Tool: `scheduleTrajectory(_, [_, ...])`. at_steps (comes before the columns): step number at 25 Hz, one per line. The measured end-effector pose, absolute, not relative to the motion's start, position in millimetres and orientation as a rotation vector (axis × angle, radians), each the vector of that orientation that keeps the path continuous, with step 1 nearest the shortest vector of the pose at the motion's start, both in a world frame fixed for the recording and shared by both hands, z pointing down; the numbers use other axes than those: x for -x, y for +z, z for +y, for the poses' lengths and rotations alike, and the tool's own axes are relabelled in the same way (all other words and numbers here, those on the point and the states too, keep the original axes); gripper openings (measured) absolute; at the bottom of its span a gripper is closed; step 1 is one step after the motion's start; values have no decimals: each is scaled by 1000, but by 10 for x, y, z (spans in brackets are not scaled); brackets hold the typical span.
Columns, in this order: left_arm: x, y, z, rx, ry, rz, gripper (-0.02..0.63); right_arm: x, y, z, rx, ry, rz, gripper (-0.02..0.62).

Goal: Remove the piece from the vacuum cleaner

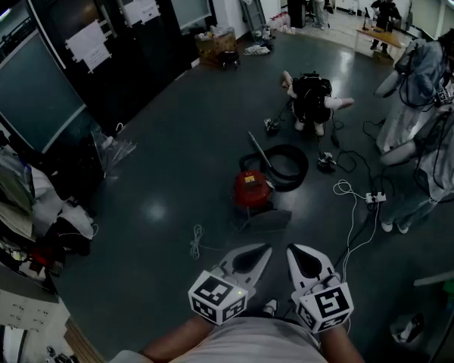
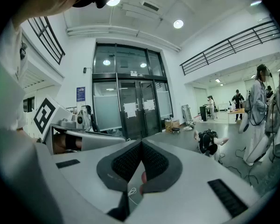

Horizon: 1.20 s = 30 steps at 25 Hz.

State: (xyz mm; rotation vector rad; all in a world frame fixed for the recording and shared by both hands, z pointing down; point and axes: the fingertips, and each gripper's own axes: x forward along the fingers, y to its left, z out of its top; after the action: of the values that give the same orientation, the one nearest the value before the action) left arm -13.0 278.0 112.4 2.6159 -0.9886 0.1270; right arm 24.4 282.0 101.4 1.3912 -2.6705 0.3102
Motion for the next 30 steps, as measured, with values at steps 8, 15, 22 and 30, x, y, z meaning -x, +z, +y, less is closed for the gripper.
scheduleTrajectory(8, [58,1070,2840,-2634,127,-1004,6,-289,978,2877,-1390,293,-2671,12])
scheduleTrajectory(15, [25,1077,2874,-2641,137,-1020,6,-323,889,2926,-1371,280,-2725,12])
scheduleTrajectory(22, [87,1132,2808,-2637,139,-1045,6,-452,907,2877,-1399,278,-2719,12])
scheduleTrajectory(30, [-16,1253,2710,-2602,149,-1094,6,-727,1082,2847,-1402,336,-2730,12])
